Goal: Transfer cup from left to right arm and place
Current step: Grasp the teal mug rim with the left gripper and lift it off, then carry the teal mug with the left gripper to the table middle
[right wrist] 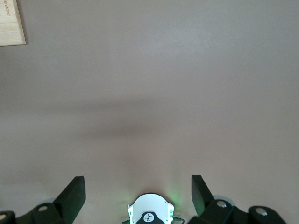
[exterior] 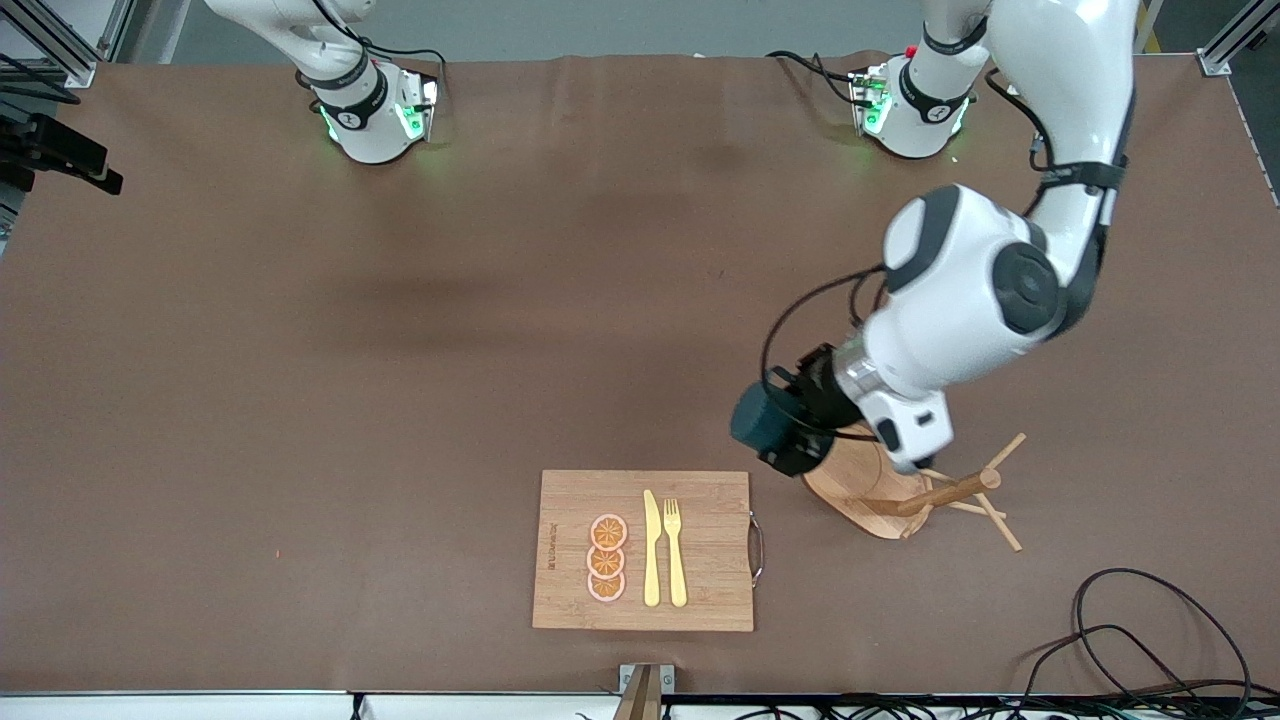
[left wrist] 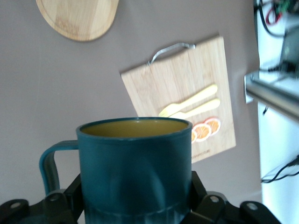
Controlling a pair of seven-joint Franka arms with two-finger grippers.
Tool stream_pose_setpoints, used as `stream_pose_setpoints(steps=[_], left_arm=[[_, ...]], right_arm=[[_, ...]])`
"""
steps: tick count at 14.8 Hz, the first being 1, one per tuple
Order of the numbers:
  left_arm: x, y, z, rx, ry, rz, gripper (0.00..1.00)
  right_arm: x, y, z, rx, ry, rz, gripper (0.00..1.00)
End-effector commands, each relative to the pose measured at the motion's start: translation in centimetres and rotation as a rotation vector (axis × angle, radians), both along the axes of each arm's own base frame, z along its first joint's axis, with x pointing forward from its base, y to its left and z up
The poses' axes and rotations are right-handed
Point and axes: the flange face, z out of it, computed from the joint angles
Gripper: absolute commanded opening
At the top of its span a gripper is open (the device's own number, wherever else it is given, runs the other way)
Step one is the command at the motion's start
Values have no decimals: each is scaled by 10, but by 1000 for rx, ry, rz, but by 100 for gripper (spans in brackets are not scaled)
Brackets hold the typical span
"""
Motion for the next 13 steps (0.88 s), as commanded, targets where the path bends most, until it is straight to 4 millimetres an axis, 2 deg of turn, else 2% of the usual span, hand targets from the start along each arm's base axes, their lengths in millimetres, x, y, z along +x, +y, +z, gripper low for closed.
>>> stream_pose_setpoints(steps=[1, 3, 7, 10, 13], left_arm=[[-42, -60, 17, 78, -58, -89, 57], [-84, -118, 14, 186, -148, -220, 54], [-151, -197, 2, 338, -324, -385, 49], [-195, -252, -24, 424, -517, -499, 51], [-230, -291, -69, 509, -701, -595, 51]], right_arm=[[-6, -3, 3, -2, -1, 5, 100], [-6, -3, 3, -2, -1, 5, 100], [-6, -3, 3, -2, -1, 5, 100], [-6, -3, 4, -2, -3, 5, 100], [-5, -3, 4, -3, -4, 4, 100]])
